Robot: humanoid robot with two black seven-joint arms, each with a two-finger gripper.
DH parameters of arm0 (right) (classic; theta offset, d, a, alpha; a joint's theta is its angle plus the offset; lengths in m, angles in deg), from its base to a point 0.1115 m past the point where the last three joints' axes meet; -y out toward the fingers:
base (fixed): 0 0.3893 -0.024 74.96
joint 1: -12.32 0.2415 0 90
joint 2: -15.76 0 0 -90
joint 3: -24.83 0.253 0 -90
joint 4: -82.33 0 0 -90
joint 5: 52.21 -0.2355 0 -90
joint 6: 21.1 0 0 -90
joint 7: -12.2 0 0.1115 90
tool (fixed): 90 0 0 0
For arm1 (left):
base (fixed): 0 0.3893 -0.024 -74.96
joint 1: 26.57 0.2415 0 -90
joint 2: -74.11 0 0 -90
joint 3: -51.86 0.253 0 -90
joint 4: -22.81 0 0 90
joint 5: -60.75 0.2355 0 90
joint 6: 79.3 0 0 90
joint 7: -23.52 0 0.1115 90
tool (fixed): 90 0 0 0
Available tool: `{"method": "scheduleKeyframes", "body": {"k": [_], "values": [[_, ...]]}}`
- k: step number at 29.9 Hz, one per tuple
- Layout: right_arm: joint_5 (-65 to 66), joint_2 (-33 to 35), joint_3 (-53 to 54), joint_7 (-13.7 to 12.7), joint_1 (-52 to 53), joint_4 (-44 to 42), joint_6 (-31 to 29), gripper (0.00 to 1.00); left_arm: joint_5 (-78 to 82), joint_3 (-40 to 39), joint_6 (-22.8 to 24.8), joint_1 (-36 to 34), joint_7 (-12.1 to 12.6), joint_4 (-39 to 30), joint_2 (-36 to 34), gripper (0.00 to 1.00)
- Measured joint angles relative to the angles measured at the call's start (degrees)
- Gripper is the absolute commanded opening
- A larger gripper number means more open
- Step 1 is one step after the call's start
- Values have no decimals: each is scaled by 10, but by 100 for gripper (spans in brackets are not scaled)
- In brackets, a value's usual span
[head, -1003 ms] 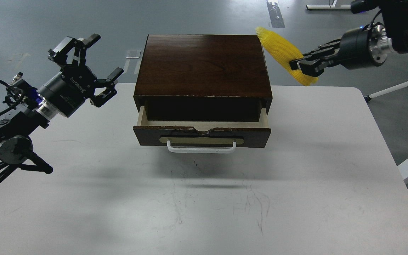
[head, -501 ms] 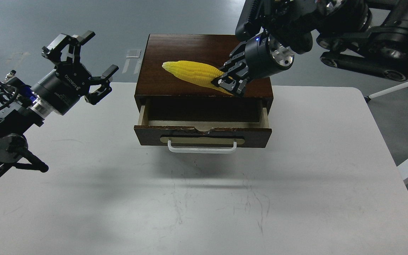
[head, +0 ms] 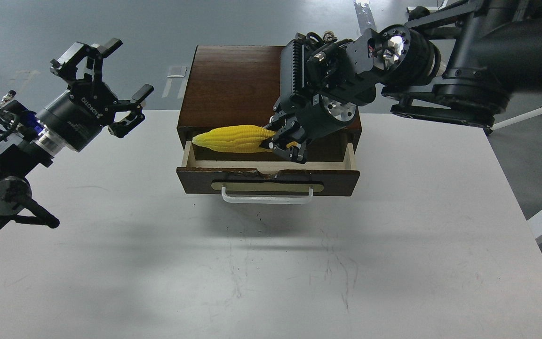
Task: Put corn in drawer with both arms
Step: 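Lower the corn into the open drawer and open the right gripper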
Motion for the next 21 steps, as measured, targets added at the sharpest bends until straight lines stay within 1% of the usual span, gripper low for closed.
{"method": "scheduleKeyframes", "body": {"k": [2,3,5,6,7,8,9,10,11,13,14,21], "values": [[0,0,-3,0,-1,0,0,25,0,0,0,0,0,0,-1,98],[-1,0,-5,0,-2,0,0,26,0,-1,1,0,0,0,-3,98],[-1,0,-9,0,-4,0,0,36,0,-1,1,0,0,-1,-5,98],[-1,0,-11,0,-5,0,0,36,0,-1,1,0,0,-3,-5,98],[-1,0,-13,0,-7,0,0,41,0,-1,1,0,0,-3,-6,98],[-1,1,-14,0,-8,0,0,48,0,-1,1,0,0,-3,-6,98],[-1,1,-15,0,-9,0,0,51,0,-1,1,0,0,-4,-6,98],[-1,1,-16,0,-10,0,1,58,0,-1,1,0,0,-4,-7,98],[-1,1,-16,0,-10,0,1,62,0,-1,1,0,0,-4,-7,98],[-2,2,-16,0,-10,0,2,63,0,-1,1,0,0,-4,-7,98],[-2,2,-16,0,-10,0,3,65,0,-1,1,0,0,-4,-7,98],[-4,3,-16,0,-11,1,6,69,0,-1,1,0,0,-4,-7,98]]}}
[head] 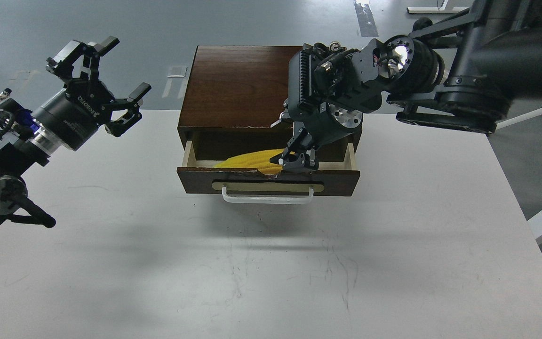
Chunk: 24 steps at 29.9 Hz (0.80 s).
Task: Put corn in drawer with both arms
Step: 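Lower the corn into the open drawer and open the right gripper, then raise the right gripper up and away from the drawer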
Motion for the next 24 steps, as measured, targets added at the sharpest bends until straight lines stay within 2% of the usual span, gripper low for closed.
{"method": "scheduleKeyframes", "body": {"k": [5,7,10,12,15,19,24], "values": [[-5,1,1,0,2,0,1,70,0,0,0,0,0,0,0,98],[-9,5,5,0,5,0,3,79,0,0,0,0,0,0,0,98],[-39,19,21,0,9,-2,7,86,0,0,0,0,0,0,0,98],[-84,33,32,0,11,-3,7,94,0,0,1,0,0,0,0,98],[-174,62,48,0,12,-5,7,97,0,0,1,0,0,0,0,98],[-308,109,85,0,-10,-5,7,99,0,-1,1,1,0,1,2,98],[-431,188,192,0,-120,-3,7,99,0,-4,1,1,0,1,8,98]]}}
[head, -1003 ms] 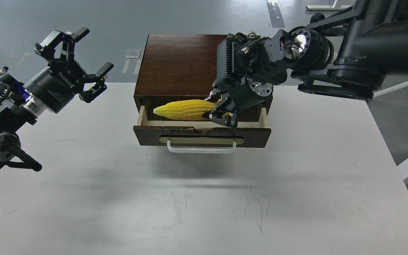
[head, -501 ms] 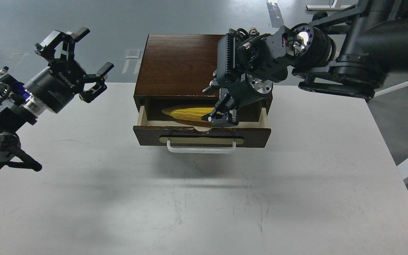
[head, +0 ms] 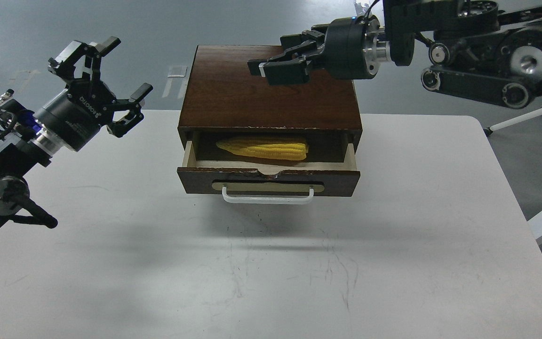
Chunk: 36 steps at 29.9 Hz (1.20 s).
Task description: Put corn in drawer with both arms
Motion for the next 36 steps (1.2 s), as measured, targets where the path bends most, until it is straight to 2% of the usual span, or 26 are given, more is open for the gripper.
{"method": "scheduleKeyframes", "body": {"k": [8,14,23,36], "values": [[-85,110,241,0,-237,-2,-3,99,0,-12,0,3,0,5,11,98],[-229,127,376,0,-394,-8,-2,99,0,-11,12,6,0,6,10,98],[-432,123,435,0,-505,-19,-21,100,0,-12,25,28,0,11,26,98],[-445,81,471,0,-574,-31,-32,100,0,-13,25,39,0,26,38,98]]}}
